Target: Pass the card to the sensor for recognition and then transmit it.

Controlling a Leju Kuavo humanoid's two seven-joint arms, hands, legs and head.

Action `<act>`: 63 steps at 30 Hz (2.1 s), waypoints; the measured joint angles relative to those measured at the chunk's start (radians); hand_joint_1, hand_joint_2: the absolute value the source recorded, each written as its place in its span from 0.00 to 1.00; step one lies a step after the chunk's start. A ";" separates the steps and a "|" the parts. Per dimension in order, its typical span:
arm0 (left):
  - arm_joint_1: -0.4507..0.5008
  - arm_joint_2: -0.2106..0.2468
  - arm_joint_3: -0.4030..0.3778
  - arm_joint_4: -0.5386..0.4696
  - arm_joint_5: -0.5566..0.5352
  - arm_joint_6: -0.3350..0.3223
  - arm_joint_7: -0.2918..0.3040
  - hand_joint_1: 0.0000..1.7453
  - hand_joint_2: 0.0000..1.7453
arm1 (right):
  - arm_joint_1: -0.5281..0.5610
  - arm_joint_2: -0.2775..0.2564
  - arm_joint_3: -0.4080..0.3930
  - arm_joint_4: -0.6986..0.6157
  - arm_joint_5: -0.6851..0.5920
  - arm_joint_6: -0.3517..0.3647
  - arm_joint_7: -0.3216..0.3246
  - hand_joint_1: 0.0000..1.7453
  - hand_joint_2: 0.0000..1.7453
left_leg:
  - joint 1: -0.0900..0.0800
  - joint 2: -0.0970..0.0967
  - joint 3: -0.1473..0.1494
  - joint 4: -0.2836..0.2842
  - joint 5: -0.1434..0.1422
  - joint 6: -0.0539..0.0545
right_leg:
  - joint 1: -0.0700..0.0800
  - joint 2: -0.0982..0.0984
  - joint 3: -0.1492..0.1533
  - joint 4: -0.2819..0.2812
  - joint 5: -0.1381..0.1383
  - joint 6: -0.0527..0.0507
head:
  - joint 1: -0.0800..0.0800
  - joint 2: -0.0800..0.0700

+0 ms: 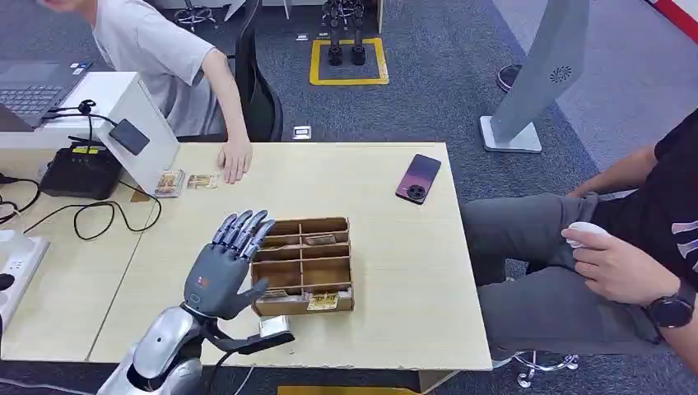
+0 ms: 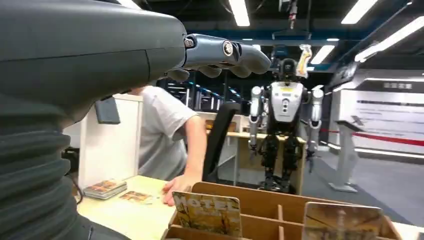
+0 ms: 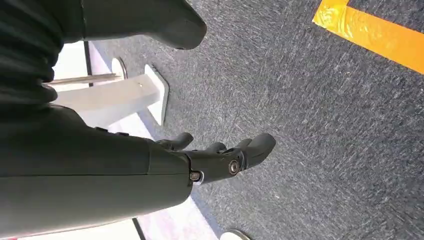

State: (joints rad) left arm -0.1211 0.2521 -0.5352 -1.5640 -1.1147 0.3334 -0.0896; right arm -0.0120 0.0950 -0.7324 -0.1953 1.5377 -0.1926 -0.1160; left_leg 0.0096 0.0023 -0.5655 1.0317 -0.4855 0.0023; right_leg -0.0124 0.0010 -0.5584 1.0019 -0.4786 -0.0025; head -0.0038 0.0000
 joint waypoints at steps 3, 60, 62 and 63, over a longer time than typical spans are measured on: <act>-0.005 -0.007 0.016 0.017 -0.002 0.000 0.013 0.00 1.00 | 0.000 0.000 0.000 0.000 0.000 0.000 0.000 0.00 1.00 | 0.000 0.000 0.000 0.000 0.000 0.000 | 0.000 0.000 0.000 0.000 0.000 0.000 | 0.000 0.000; -0.055 -0.114 0.076 0.187 0.065 -0.053 0.024 1.00 1.00 | -0.001 0.006 0.000 0.000 0.023 -0.003 0.011 0.00 1.00 | 0.000 0.000 0.000 0.000 0.000 0.000 | 0.000 0.000 0.000 0.000 0.000 0.000 | 0.000 0.000; -0.057 -0.117 0.082 0.191 0.076 -0.056 0.024 1.00 1.00 | -0.002 0.008 0.000 0.000 0.023 -0.003 0.011 0.00 1.00 | 0.000 0.000 0.000 0.000 0.000 0.000 | 0.000 0.000 0.000 0.000 0.000 0.000 | 0.000 0.000; -0.060 -0.118 0.086 0.193 0.083 -0.060 0.024 1.00 1.00 | -0.002 0.008 0.000 0.000 0.023 -0.003 0.011 0.00 1.00 | 0.000 0.000 0.000 0.000 0.000 0.000 | 0.000 0.000 0.000 0.000 0.000 0.000 | 0.000 0.000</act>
State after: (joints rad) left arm -0.1808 0.1343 -0.4494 -1.3706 -1.0315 0.2739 -0.0660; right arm -0.0141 0.1034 -0.7324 -0.1953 1.5602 -0.1953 -0.1053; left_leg 0.0096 0.0023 -0.5655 1.0319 -0.4854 0.0024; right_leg -0.0123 0.0009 -0.5584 1.0019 -0.4781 -0.0029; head -0.0042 0.0000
